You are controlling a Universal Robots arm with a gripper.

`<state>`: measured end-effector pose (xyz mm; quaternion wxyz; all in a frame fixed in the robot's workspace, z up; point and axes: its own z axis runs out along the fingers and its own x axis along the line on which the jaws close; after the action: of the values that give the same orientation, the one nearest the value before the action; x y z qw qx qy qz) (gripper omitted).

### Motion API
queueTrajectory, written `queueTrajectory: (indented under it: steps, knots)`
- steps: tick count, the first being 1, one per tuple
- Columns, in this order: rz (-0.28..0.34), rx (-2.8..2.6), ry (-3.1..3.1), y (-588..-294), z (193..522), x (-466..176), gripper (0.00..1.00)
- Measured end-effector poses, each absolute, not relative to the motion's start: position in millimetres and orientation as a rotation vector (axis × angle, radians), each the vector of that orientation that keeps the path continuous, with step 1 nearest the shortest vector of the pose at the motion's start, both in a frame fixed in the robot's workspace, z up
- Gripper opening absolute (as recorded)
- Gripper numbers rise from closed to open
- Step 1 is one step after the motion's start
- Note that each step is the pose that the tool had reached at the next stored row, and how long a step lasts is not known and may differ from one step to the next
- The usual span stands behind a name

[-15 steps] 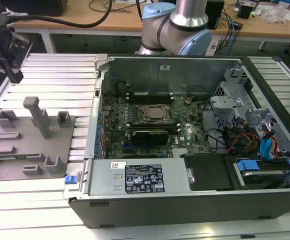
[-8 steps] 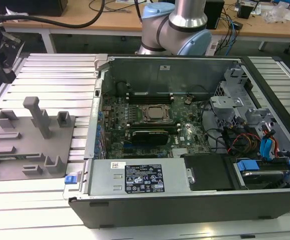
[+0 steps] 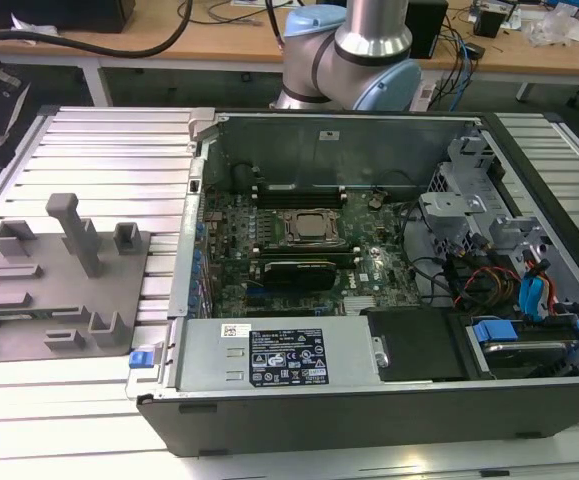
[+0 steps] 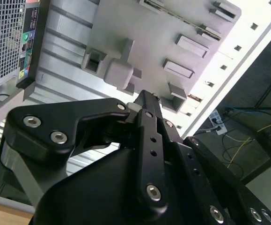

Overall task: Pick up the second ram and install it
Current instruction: 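Reach for the second ram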

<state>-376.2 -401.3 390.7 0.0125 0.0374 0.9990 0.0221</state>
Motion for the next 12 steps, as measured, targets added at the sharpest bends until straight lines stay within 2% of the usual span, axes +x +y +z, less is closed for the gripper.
queueTrajectory:
  steps: [12]
  knots:
    - [0.069,0.117,3.114,-413,389,-392,0.11]
